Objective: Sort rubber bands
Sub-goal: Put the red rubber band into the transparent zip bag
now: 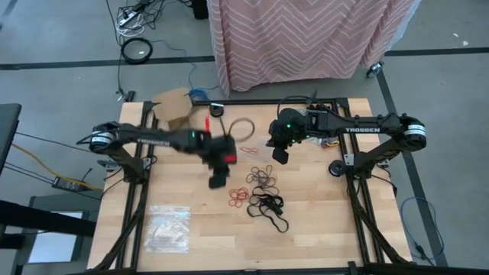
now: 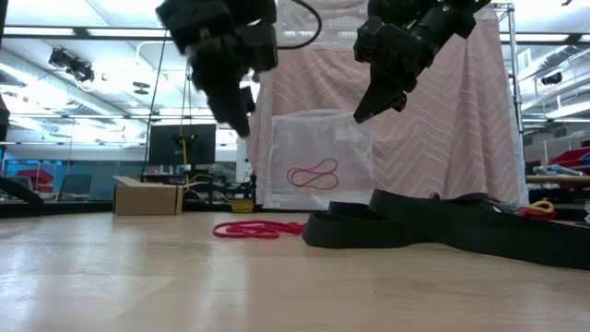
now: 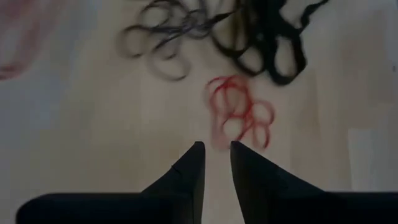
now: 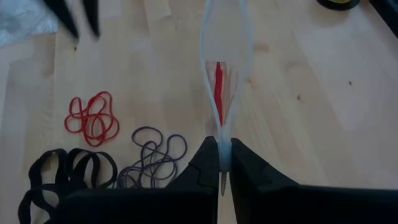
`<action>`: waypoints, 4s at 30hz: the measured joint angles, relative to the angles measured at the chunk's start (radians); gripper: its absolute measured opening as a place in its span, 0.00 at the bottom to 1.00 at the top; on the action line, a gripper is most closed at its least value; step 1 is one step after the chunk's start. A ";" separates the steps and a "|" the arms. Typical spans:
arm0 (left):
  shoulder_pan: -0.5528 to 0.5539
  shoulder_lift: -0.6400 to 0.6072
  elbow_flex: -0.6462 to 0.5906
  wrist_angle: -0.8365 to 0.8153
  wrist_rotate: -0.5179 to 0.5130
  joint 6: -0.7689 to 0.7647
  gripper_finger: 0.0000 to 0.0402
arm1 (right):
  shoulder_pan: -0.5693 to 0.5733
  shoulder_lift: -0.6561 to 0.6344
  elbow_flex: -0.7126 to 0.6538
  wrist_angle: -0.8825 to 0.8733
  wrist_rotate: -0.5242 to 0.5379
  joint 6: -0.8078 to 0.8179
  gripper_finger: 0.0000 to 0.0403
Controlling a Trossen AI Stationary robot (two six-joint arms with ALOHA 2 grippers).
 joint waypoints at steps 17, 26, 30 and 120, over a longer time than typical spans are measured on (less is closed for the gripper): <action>-0.158 0.126 -0.300 0.570 -0.160 -0.120 0.30 | -0.007 -0.001 0.000 0.006 0.004 0.005 0.03; -0.158 0.267 -0.197 0.479 -0.137 -0.316 0.14 | -0.008 -0.001 0.001 -0.001 0.004 0.027 0.03; -0.152 0.214 -0.185 0.435 -0.114 -0.316 0.02 | -0.008 -0.001 0.001 0.000 0.005 0.027 0.03; 0.274 -0.055 0.421 -0.023 -0.171 0.384 0.00 | -0.003 0.000 0.000 0.035 0.000 0.053 0.03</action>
